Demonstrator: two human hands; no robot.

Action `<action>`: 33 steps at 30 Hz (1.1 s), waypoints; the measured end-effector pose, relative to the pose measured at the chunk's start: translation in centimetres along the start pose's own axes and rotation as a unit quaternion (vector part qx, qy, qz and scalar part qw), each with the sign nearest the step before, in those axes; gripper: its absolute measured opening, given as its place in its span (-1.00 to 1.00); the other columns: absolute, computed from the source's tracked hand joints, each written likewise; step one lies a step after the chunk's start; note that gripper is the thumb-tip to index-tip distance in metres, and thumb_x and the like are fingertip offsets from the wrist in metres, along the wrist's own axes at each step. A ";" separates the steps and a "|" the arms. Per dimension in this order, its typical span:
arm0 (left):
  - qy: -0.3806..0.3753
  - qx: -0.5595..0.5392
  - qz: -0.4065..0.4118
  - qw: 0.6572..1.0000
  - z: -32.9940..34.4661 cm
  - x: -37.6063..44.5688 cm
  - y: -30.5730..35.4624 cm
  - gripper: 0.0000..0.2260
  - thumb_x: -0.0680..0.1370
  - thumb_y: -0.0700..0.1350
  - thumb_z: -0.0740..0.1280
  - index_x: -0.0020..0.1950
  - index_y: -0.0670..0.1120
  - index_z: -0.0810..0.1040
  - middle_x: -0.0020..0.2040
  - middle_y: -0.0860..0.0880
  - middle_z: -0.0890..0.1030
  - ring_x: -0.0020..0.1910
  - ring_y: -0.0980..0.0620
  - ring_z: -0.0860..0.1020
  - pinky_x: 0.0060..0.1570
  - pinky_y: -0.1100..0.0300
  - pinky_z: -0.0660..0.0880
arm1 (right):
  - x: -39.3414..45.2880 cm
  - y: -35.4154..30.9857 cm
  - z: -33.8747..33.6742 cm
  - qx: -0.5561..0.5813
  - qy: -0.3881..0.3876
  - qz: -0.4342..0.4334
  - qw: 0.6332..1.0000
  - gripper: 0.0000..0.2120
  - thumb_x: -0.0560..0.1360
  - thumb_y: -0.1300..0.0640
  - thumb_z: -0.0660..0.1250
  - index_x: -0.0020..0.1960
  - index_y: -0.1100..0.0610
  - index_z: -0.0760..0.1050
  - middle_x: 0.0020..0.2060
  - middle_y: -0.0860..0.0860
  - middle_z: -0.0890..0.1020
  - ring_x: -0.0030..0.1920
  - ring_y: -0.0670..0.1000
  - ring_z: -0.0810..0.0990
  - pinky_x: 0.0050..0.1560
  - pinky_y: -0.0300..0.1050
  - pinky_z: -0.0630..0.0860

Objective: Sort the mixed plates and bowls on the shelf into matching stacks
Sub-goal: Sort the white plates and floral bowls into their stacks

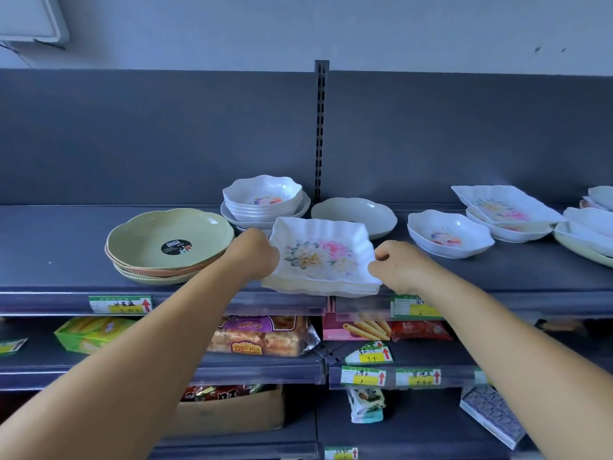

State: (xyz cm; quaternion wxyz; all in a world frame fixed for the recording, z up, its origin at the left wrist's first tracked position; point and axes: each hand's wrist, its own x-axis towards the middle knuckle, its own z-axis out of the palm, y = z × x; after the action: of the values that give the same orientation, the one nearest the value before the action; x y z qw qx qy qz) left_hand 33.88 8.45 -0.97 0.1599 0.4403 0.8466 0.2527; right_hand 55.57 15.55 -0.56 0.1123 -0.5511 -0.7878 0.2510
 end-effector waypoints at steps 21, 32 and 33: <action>-0.056 -0.130 -0.037 0.989 2.1 -0.4 0.8 -0.87 0.59 -0.23 0.19 0.03 -0.21 0.51 -0.18 -0.14 0.55 -0.31 -0.07 0.53 -0.28 0.17 0.53 | 5.5 2.8 -1.0 0.319 -0.009 0.091 0.943 -0.86 0.60 0.17 0.17 0.14 0.14 0.41 0.00 0.13 0.57 -0.01 0.07 0.55 0.09 -0.07 0.52; -0.006 0.015 -0.062 0.998 1.7 0.3 1.7 -0.74 0.61 -0.18 0.16 -0.28 -0.02 0.42 -0.35 0.01 0.44 -0.44 0.09 0.41 -0.46 0.30 0.39 | 13.5 4.0 -0.1 0.376 -0.022 0.128 0.917 -0.71 0.57 0.22 0.12 0.21 0.26 0.48 -0.19 0.12 0.60 -0.33 -0.02 0.55 -0.41 -0.21 0.45; 0.001 0.017 -0.060 0.998 1.8 0.4 1.7 -0.72 0.61 -0.18 0.17 -0.30 0.00 0.39 -0.34 0.02 0.44 -0.42 0.10 0.41 -0.42 0.29 0.39 | 13.9 4.1 -0.1 0.374 -0.021 0.126 0.919 -0.71 0.56 0.24 0.12 0.21 0.27 0.48 -0.18 0.12 0.60 -0.34 -0.01 0.56 -0.42 -0.20 0.45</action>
State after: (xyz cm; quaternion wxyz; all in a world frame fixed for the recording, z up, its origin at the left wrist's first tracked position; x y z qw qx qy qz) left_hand 35.62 10.13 -1.52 0.1667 0.3910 0.8758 0.2285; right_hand 53.85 29.49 -3.99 0.2610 -0.5581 -0.5627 0.5511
